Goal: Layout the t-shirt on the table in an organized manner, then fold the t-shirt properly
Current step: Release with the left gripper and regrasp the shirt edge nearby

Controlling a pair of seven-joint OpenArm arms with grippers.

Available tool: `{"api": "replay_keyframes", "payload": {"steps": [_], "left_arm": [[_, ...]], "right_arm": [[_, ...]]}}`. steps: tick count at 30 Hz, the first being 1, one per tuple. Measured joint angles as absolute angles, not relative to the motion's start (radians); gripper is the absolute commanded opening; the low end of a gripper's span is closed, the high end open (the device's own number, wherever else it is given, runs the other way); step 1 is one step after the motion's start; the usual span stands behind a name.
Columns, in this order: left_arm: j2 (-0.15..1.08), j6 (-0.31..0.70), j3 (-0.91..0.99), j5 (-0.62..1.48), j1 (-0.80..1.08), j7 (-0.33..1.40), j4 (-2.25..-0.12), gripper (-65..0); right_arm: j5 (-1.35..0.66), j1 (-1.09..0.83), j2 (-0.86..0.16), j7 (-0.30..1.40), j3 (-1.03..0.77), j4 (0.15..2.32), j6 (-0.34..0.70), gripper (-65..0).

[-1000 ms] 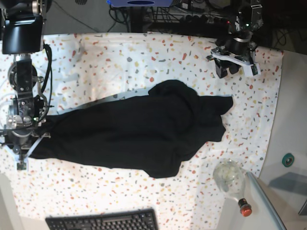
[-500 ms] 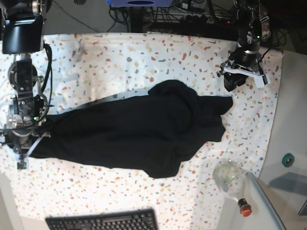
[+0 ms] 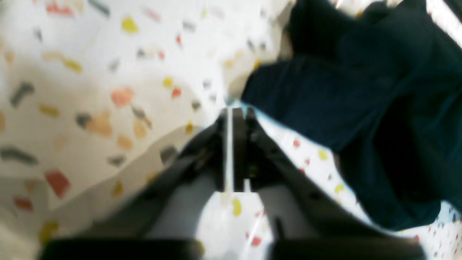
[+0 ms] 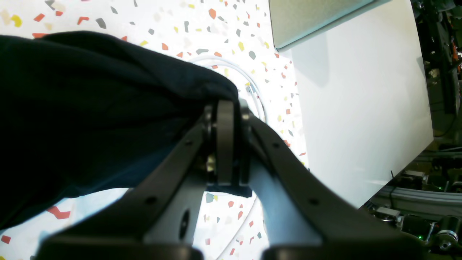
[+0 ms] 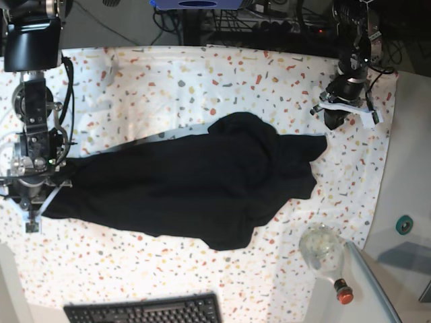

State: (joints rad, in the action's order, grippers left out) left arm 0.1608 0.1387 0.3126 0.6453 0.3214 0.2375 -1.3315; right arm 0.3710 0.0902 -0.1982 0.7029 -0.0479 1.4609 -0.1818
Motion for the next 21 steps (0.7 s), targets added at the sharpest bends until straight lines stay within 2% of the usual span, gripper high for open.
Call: {"api": "replay_keyframes", "payload": {"steps": [5, 7, 12, 21], "left_arm": [[0.159, 0.139, 0.311, 0.653, 0.318, 0.236, -1.331, -20.9], [0.158, 0.139, 0.311, 0.669, 0.318, 0.236, -1.332, -13.7], [0.162, 0.139, 0.311, 0.773, 0.269, 0.234, -1.276, -13.3], [0.173, 0.146, 0.249, 0.783, 0.165, 0.181, -1.156, -14.0]], "right_arm": [[0.371, 0.089, -0.198, 0.703, -0.048, 1.461, -0.182, -65.0], [0.371, 0.089, -0.198, 0.703, -0.047, 1.461, -0.182, -65.0], [0.371, 0.088, -0.198, 0.703, -0.047, 1.46, -0.182, -65.0], [0.371, 0.088, -0.198, 0.702, -0.046, 1.459, -0.182, -65.0]]}}
